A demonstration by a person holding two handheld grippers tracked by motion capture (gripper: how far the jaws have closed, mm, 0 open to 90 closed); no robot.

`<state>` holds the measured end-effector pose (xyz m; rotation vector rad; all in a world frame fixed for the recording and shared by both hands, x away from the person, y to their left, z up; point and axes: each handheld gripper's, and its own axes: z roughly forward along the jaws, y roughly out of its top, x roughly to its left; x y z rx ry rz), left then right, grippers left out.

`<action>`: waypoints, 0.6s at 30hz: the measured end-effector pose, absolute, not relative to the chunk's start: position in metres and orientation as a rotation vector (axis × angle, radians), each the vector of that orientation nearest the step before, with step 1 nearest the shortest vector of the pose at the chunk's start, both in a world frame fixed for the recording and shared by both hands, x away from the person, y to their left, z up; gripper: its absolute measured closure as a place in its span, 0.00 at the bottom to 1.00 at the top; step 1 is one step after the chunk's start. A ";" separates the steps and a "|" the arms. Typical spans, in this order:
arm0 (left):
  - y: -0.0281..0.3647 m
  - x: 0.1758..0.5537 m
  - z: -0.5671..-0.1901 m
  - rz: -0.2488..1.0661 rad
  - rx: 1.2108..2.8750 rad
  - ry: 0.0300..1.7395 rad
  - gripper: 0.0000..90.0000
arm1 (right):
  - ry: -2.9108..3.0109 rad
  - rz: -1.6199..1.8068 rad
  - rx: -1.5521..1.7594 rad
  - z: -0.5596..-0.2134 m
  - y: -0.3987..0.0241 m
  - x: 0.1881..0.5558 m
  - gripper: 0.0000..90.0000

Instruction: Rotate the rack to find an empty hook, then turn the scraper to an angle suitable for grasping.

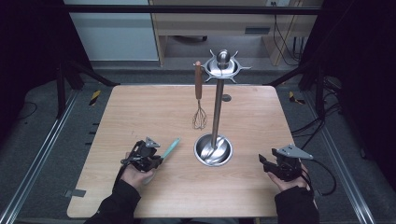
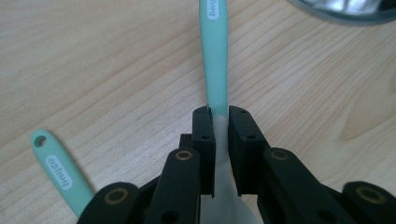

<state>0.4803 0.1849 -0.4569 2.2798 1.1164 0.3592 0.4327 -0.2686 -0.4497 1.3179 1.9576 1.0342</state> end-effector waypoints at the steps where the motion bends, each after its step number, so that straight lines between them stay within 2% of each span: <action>1: 0.186 0.477 -0.452 0.361 2.257 1.108 0.90 | 1.955 1.034 1.319 -0.450 -0.269 0.433 0.47; 18: 0.211 0.447 -0.391 0.489 1.955 1.003 0.90 | 1.954 1.035 1.319 -0.450 -0.269 0.434 0.47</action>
